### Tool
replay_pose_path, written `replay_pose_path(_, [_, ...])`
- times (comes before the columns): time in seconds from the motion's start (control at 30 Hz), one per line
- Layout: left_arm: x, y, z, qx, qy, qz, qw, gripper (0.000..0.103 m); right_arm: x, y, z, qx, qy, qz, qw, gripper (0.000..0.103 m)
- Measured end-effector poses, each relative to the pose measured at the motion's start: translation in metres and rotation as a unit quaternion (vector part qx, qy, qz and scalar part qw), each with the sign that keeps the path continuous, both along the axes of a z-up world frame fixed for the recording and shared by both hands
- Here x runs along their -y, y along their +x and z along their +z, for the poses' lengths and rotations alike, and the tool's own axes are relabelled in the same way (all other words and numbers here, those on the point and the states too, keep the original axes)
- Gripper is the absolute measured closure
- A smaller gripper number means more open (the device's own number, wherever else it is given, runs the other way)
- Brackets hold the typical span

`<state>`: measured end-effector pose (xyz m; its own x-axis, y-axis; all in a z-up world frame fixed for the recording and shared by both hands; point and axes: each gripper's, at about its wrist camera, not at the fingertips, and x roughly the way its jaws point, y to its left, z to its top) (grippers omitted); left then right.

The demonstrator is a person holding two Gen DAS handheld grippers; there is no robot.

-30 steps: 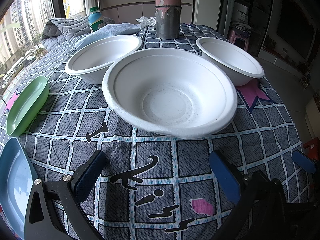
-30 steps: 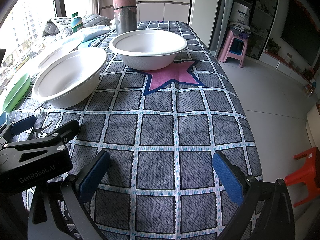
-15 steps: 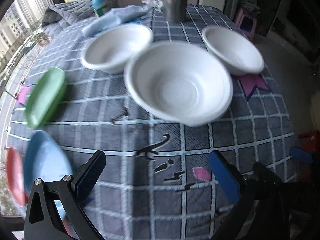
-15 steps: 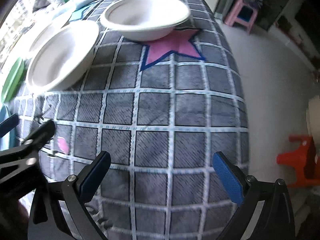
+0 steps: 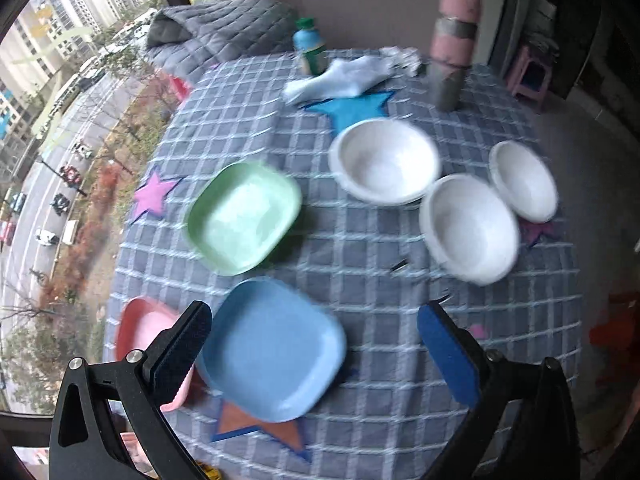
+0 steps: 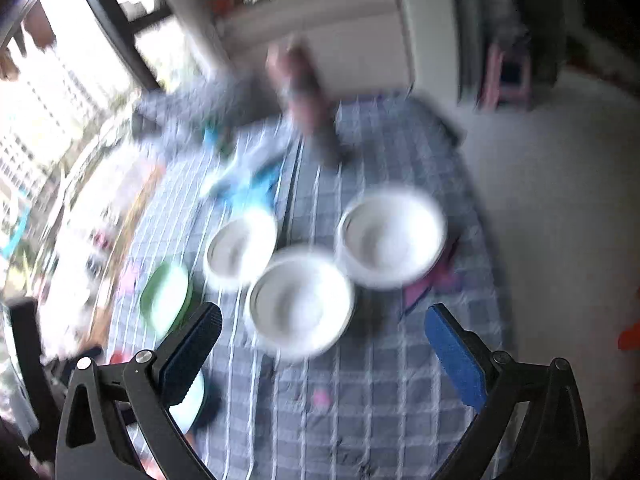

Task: Organize plates and bowls
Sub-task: 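Swing both grippers over toward the pink and blue plates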

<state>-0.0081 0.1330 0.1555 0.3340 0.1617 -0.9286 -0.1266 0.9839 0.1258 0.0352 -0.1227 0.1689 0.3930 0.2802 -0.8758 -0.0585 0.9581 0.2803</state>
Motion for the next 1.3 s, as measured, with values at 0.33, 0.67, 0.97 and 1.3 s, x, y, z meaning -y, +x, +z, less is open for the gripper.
replay_pose_path(0.33, [-0.076, -0.020, 0.054, 0.071, -0.050, 0.027, 0.9959, 0.000, -0.060, -0.004, 0.050, 0.030, -0.074, 0.053, 0.995, 0.001])
replay_pose_path(0.67, [-0.140, -0.005, 0.016, -0.031, -0.053, 0.055, 0.9966, 0.000, -0.145, -0.006, 0.016, -0.055, -0.115, 0.097, 0.987, 0.001])
replay_pose_path(0.97, [-0.205, -0.016, -0.006, -0.039, -0.068, 0.066, 0.9948, 0.000, -0.222, -0.027, 0.010, -0.054, -0.126, 0.203, 0.970, 0.001])
replay_pose_path(1.3, [-0.221, -0.019, -0.023, -0.063, -0.080, 0.029, 0.9944, 0.000, -0.273, -0.041, -0.012, -0.084, -0.108, 0.227, 0.964, 0.001])
